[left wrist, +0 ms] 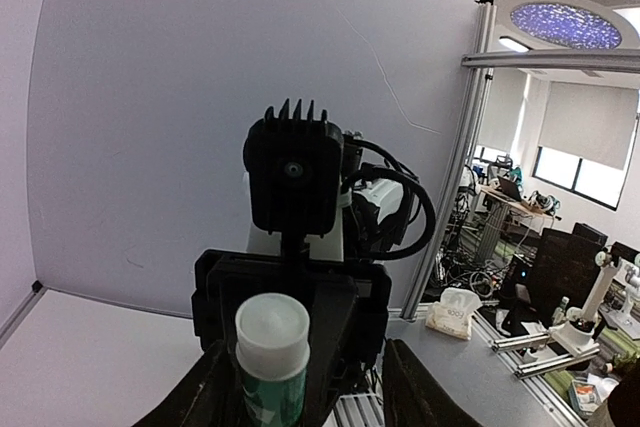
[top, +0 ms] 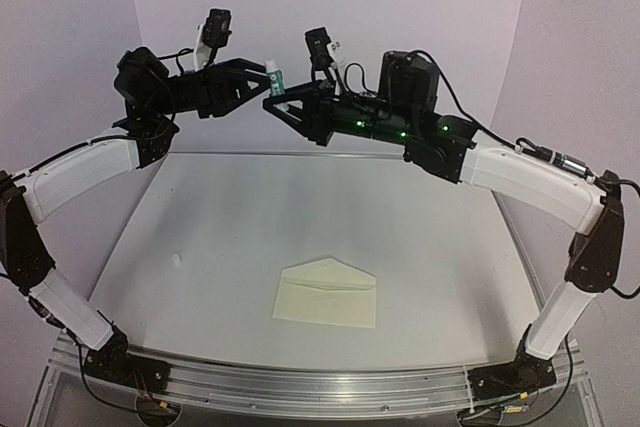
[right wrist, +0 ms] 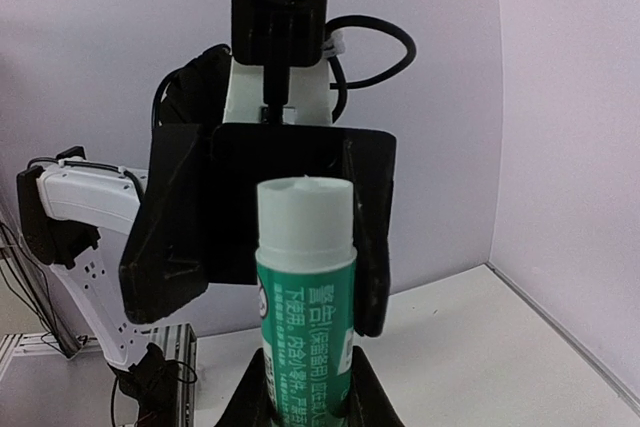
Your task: Place the letter into the envelope and seal it
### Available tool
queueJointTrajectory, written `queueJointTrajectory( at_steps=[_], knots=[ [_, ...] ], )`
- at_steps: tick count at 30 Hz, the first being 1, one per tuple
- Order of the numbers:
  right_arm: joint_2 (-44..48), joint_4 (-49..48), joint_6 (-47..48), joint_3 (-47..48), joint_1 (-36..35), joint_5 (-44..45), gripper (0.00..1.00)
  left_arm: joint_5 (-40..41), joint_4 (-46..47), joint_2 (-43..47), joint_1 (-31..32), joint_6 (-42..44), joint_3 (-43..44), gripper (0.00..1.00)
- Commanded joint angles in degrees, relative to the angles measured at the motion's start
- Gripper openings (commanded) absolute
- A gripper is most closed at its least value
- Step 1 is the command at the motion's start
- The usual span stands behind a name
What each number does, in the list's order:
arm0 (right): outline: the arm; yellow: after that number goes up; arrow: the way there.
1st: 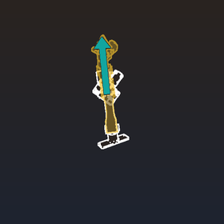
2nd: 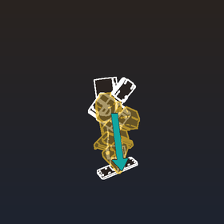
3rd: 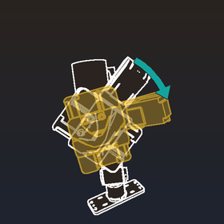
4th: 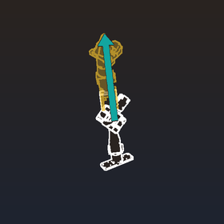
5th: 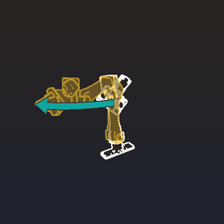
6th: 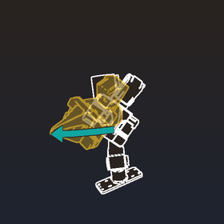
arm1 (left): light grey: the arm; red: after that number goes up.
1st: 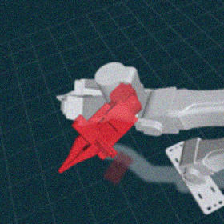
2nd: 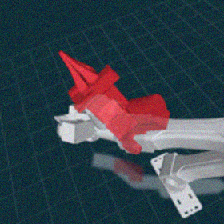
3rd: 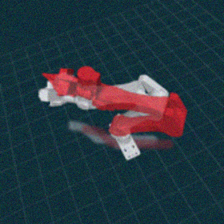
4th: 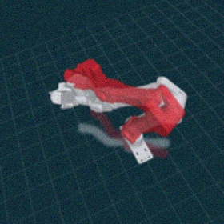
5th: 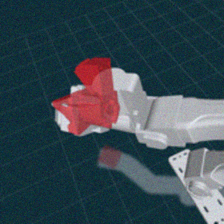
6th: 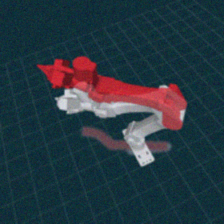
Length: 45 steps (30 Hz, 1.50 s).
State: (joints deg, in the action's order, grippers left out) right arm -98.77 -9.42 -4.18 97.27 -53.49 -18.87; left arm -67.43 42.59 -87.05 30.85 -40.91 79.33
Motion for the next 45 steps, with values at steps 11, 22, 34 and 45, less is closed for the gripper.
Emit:
queueJointTrajectory(
  at_steps=[11,22,34,45],
  knots=[
    [-1.1,-0.4,1.7,3.0,-0.4,-1.5,0.00,-2.5,0.6,-0.5,0.4,1.0,1.3,0.38],
    [-0.8,-1.4,1.2,3.1,-0.5,-2.2,0.00,-2.3,4.8,-0.6,0.4,-1.8,0.8,0.27],
    [-0.2,-2.0,-1.4,1.7,-0.2,-1.2,0.34,-1.4,6.0,-0.6,0.2,-2.3,2.0,0.00],
    [2.8,-6.8,-6.6,-4.9,2.9,-14.1,0.82,-1.0,8.8,-0.7,-1.3,-4.4,4.8,0.00]
  ],
)
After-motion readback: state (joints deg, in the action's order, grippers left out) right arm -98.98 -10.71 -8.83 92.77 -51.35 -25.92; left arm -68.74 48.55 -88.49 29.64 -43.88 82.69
